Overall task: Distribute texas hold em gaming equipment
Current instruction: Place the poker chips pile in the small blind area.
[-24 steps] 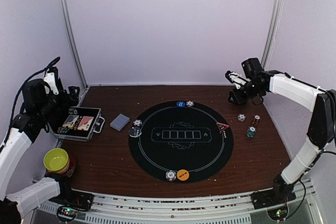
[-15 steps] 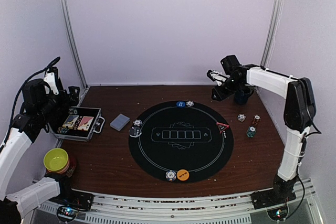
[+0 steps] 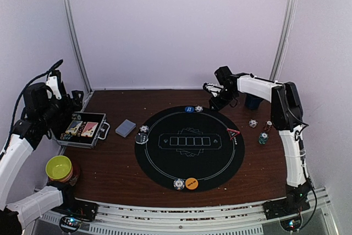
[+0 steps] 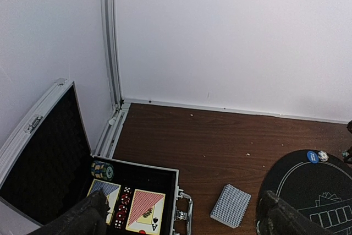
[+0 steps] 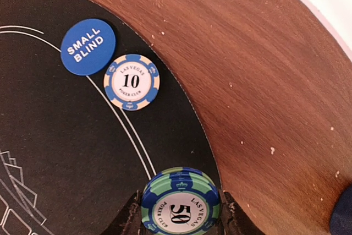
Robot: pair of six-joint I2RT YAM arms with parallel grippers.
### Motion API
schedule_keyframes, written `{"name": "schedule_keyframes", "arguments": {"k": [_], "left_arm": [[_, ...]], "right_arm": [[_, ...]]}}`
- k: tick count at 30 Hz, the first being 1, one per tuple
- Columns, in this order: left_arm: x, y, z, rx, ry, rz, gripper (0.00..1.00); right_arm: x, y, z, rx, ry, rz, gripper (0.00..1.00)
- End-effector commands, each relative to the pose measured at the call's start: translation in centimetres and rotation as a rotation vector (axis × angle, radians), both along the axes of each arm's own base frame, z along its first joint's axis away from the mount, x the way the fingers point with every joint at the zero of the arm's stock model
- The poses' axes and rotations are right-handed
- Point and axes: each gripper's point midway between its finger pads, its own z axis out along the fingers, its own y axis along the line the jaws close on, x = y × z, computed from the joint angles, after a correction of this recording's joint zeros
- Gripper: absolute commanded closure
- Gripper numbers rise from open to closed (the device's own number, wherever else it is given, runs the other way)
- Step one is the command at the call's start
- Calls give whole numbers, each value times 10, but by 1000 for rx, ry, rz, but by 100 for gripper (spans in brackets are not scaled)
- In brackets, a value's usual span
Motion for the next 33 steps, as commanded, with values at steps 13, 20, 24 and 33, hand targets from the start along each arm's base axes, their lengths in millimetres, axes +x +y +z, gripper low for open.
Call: {"name": "schedule_keyframes", "arguments": {"k": [13, 20, 24, 33], "left_arm": [[0, 4, 13, 3, -44, 15, 2], [0, 4, 13, 3, -44, 14, 2], [0, 4, 13, 3, -46, 15, 2], [0, 4, 13, 5, -43, 18, 2]], "right_arm": [[17, 25, -39, -56, 3, 86, 69], [15, 32, -48, -84, 1, 102, 68], [17, 33, -53, -97, -3, 102, 68], [23, 30, -61, -128, -10, 77, 67]]}}
